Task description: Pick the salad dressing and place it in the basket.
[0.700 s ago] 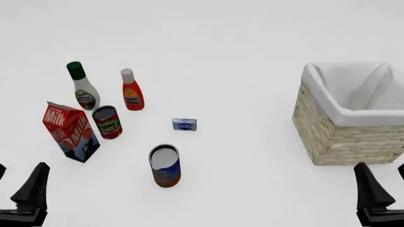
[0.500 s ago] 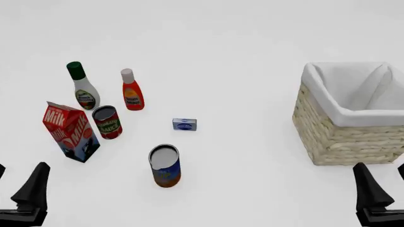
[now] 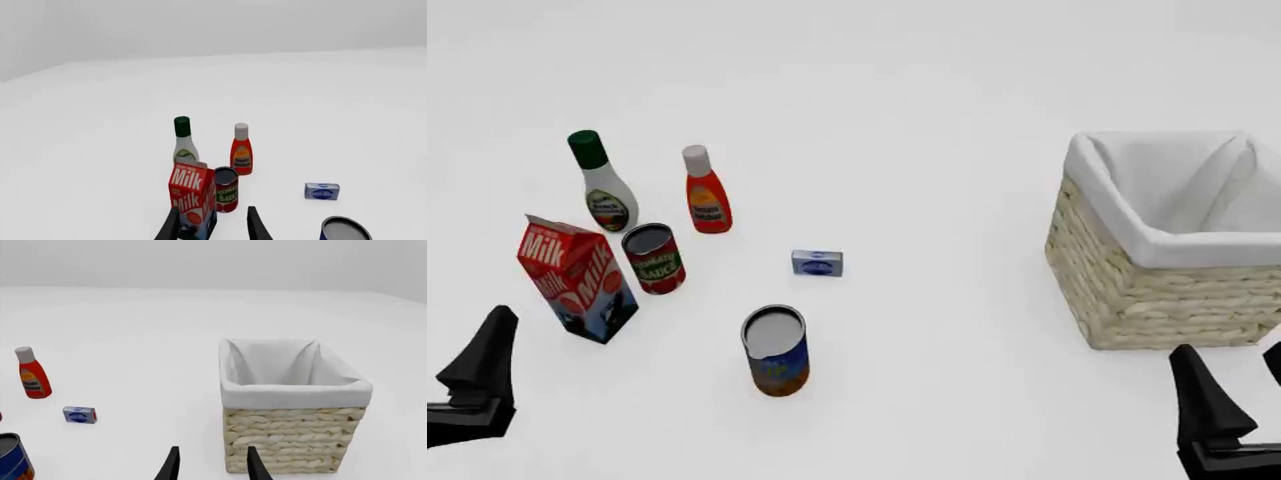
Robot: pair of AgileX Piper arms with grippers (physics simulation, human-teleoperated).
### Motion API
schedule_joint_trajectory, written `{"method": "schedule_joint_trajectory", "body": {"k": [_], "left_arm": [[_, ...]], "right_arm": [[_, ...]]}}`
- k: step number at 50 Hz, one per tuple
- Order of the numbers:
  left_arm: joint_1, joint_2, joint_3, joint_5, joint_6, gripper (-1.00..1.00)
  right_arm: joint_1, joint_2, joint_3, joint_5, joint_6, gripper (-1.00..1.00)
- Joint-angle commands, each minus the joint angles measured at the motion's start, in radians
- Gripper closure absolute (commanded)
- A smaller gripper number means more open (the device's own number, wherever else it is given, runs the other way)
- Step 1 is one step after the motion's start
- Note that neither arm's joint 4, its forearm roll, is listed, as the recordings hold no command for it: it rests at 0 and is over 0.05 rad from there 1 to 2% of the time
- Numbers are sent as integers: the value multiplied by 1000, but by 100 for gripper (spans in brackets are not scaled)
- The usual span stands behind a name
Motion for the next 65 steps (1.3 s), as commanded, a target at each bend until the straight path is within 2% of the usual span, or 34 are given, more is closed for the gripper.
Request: {"method": "schedule_joint_trajectory", "body": {"k": [1, 10, 20, 23, 31, 47, 65], "left_arm": [[18, 180, -88, -91, 16, -100], [49, 370, -200, -174, 24, -100], [32, 562, -347, -209, 39, -100], [16, 629, -411, -193, -10, -100], [26, 745, -552, -166, 6, -100], [79, 942, -725, -163, 15, -100], [127, 1189, -979, -74, 29, -100]], "right_arm": [[6, 3, -1, -6, -4, -100], [6, 3, -2, -9, -5, -100], [10, 2, -2, -6, -5, -100], [12, 3, -3, -5, -6, -100], [14, 2, -2, -7, -5, -100], [20, 0, 0, 0, -2, -100], [24, -5, 1, 2, 11, -100]]}}
